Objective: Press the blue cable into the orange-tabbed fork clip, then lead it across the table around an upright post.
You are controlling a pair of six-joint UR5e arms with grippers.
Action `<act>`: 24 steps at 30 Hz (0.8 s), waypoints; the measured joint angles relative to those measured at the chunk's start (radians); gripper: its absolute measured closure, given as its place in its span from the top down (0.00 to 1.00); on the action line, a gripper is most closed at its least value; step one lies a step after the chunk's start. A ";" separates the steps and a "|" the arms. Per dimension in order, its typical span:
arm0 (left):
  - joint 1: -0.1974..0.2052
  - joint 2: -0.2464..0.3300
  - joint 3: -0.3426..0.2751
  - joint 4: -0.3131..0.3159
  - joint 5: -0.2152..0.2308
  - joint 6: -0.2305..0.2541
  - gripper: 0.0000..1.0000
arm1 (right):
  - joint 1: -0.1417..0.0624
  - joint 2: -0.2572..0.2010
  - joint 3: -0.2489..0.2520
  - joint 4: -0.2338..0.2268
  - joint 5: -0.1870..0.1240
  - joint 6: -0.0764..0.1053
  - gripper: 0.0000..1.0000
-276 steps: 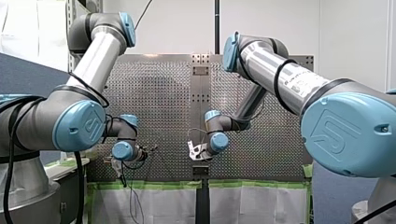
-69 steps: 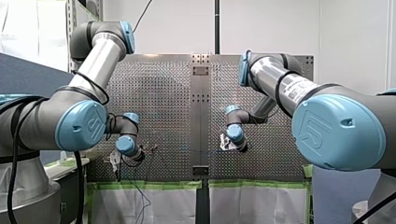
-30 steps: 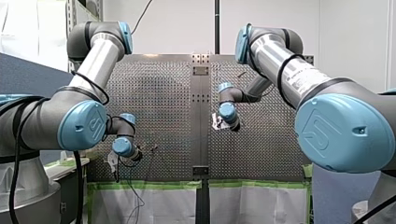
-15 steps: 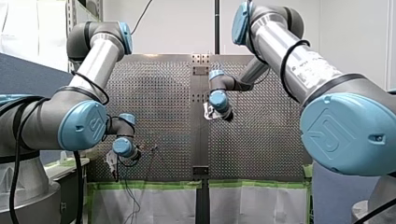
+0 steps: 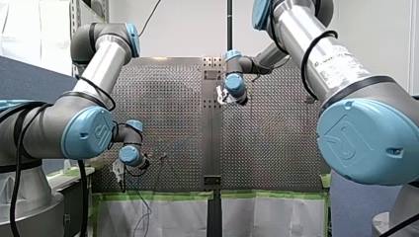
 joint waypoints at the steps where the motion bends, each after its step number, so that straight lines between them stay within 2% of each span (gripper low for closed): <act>1: 0.000 0.000 0.000 0.000 -0.001 0.000 0.82 | 0.001 -0.009 -0.003 0.000 -0.004 -0.009 0.00; 7: 0.001 0.000 0.000 0.000 -0.002 -0.001 0.82 | 0.006 -0.056 -0.017 0.009 -0.022 -0.055 0.00; 10: 0.001 0.000 0.000 0.000 -0.002 -0.001 0.82 | 0.007 -0.081 -0.023 0.017 -0.025 -0.069 0.00; 15: 0.000 0.000 0.000 0.001 -0.002 -0.002 0.82 | 0.000 -0.122 -0.036 0.035 -0.030 -0.070 0.00; 19: 0.000 0.000 0.000 0.003 -0.002 -0.001 0.82 | -0.009 -0.159 -0.053 0.049 -0.048 -0.067 0.00; 24: -0.001 0.000 0.000 0.004 -0.002 0.000 0.82 | -0.028 -0.198 -0.068 0.059 -0.068 -0.054 0.00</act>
